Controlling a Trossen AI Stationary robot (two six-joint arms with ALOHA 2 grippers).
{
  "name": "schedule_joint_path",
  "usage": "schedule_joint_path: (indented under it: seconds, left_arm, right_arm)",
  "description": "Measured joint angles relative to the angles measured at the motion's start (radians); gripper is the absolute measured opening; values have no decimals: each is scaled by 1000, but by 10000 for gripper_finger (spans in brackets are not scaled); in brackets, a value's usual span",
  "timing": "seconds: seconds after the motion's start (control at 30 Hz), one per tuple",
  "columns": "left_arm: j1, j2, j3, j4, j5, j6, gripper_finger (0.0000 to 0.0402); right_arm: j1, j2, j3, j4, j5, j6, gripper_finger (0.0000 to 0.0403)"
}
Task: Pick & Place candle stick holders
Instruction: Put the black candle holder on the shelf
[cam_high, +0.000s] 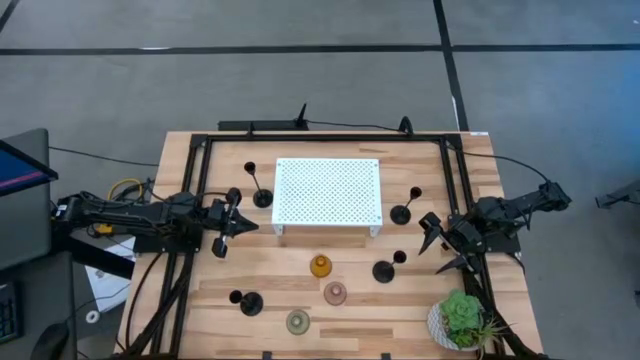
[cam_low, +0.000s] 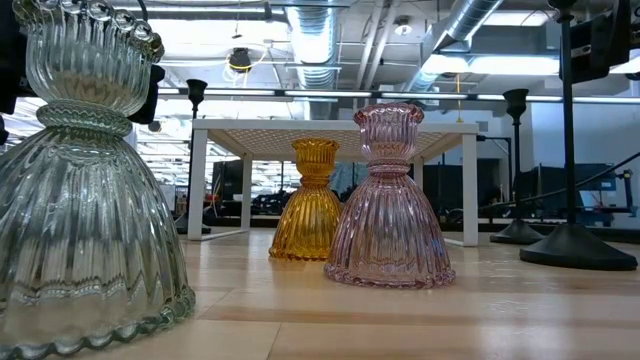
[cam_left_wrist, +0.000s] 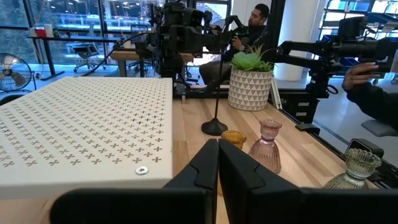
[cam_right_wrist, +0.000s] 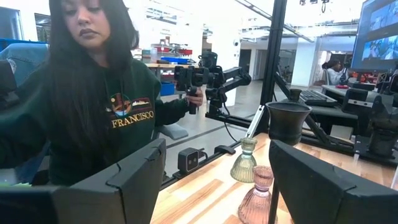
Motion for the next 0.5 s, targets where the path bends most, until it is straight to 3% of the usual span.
schedule_joint_path:
  seconds: [0.33, 0.5]
  left_arm:
    - [0, 0, 0, 0, 0, -9, 11]
    - [0, 0, 0, 6, 0, -10, 11]
  right_arm:
    - [-2, 0, 1, 19, 13, -28, 276]
    - [-2, 0, 1, 19, 108, -31, 276]
